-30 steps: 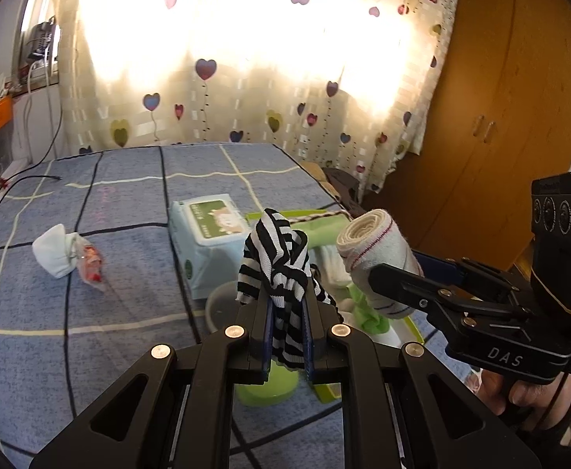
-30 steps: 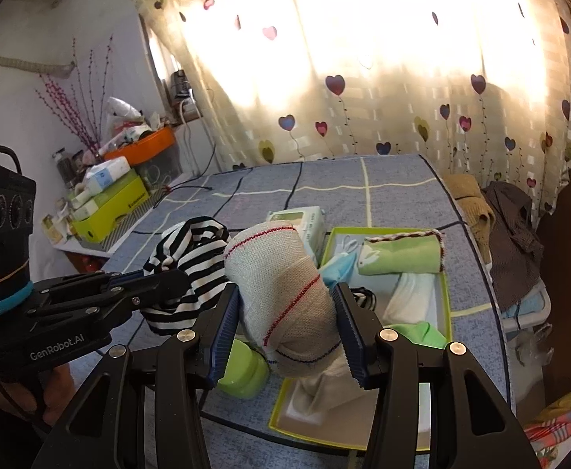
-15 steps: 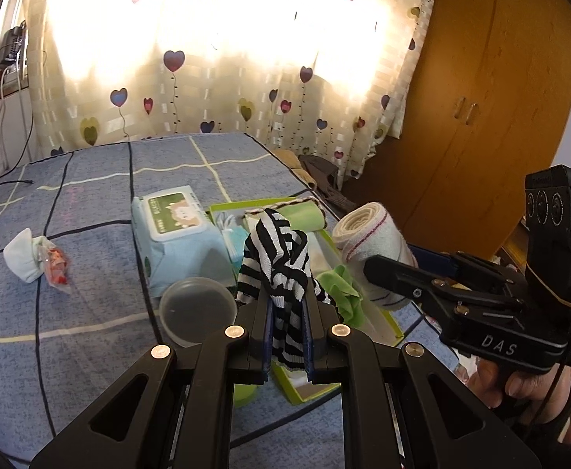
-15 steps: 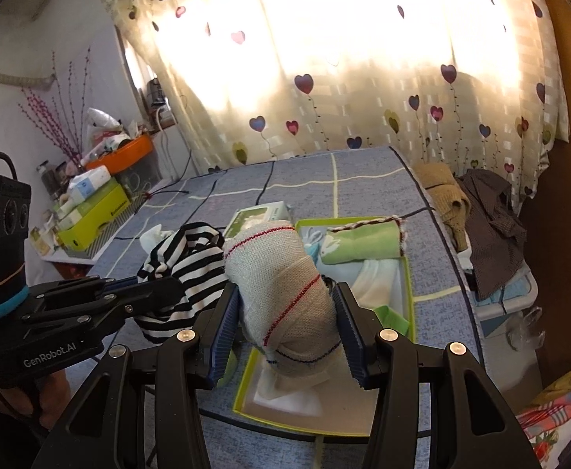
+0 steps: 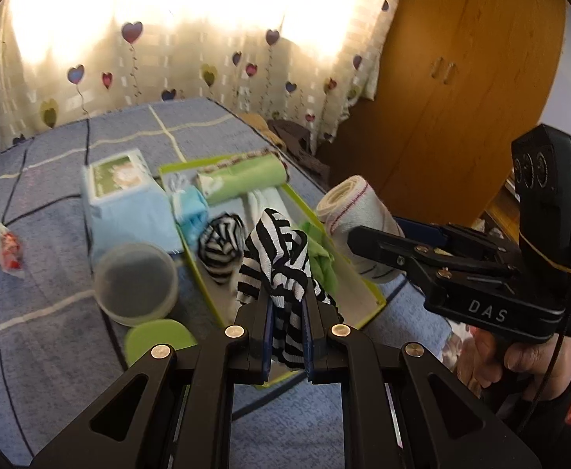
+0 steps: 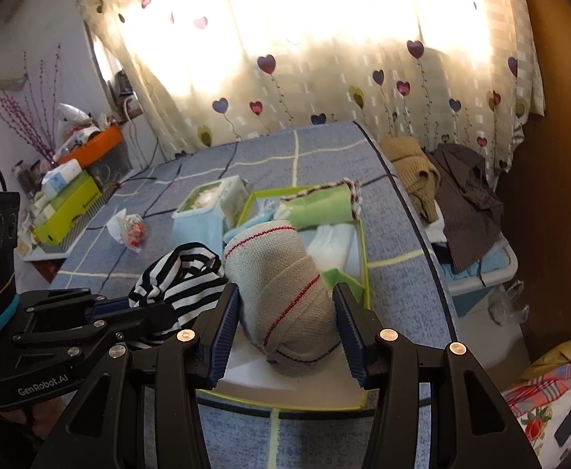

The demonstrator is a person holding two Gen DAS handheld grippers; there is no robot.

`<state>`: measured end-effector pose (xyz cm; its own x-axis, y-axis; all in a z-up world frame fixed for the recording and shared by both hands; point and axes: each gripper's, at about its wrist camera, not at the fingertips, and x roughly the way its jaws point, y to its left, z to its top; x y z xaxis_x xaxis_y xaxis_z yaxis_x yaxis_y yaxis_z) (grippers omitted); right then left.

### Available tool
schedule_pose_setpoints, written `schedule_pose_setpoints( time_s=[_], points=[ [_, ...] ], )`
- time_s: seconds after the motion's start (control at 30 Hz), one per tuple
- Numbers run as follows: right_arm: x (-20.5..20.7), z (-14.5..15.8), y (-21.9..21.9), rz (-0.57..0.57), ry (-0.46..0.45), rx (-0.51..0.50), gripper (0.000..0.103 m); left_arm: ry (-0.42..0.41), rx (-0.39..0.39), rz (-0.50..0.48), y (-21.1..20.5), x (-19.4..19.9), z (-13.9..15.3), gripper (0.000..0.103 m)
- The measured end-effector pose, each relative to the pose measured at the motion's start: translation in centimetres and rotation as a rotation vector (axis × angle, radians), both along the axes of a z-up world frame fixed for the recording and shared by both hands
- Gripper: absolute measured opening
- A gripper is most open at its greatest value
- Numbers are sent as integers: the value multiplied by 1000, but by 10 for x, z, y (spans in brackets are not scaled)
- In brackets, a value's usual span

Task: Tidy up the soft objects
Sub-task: 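Carry the striped sock and rolled sock over the white tray, then lower both socks into the tray and open both grippers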

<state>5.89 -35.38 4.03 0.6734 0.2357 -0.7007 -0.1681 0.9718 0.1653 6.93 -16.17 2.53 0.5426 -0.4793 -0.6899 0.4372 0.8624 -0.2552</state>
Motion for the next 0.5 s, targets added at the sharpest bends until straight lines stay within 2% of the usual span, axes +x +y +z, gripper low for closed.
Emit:
schedule_pose_setpoints(
  time_s=[0.3,0.5],
  points=[
    [-3,-16,-17,-43,41,-1,48,81,10,-96,-25,5,-24,12],
    [3,-27,-15,-30,71,11,48,134,48,-64,-28,19,-41,12]
  ],
)
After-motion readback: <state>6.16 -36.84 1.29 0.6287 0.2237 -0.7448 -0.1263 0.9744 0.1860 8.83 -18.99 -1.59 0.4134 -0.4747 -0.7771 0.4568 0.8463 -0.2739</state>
